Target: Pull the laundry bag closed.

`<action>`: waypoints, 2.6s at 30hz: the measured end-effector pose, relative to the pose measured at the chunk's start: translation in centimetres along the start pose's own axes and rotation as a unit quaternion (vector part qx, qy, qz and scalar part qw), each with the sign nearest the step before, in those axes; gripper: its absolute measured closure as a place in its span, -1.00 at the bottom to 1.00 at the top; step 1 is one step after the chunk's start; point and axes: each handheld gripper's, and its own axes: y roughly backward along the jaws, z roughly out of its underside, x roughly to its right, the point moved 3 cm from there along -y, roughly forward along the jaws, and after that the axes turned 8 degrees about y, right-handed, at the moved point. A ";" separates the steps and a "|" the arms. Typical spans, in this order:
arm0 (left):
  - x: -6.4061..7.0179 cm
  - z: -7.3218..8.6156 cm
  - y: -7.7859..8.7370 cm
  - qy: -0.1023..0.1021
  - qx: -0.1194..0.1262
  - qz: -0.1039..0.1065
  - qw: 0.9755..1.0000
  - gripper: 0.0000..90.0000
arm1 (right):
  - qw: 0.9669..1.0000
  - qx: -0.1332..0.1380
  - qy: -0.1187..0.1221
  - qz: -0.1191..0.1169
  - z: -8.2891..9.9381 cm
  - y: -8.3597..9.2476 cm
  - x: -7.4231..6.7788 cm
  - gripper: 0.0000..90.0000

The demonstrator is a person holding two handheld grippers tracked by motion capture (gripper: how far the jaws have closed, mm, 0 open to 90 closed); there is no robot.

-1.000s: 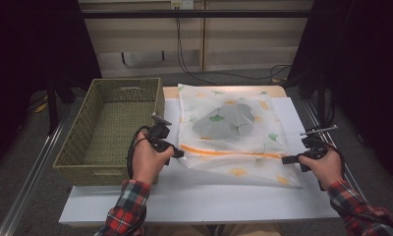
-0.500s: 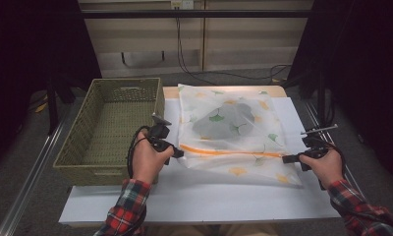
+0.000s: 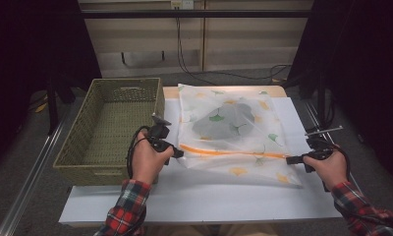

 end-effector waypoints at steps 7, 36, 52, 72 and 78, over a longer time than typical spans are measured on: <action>0.0 0.0 0.0 0.003 -0.002 0.000 1.000 0.98 | 1.000 -0.002 -0.004 0.005 0.2 0.4 0.5 1.00; 0.8 0.1 -0.3 -0.009 -0.002 0.002 1.000 0.85 | 1.000 0.006 0.012 0.025 0.7 1.0 0.5 1.00; 1.2 -0.3 -0.5 -0.045 0.006 -0.004 0.999 0.16 | 0.998 0.027 0.026 0.042 0.0 1.0 -0.6 0.35; 1.5 -0.8 -1.7 -0.089 0.049 -0.018 0.995 -0.74 | 0.995 0.063 0.071 0.043 -0.4 0.8 -1.6 -0.45; 1.7 -0.8 -2.2 -0.096 0.054 -0.022 0.994 -0.82 | 0.993 0.079 0.077 0.038 -0.4 0.8 -2.0 -0.58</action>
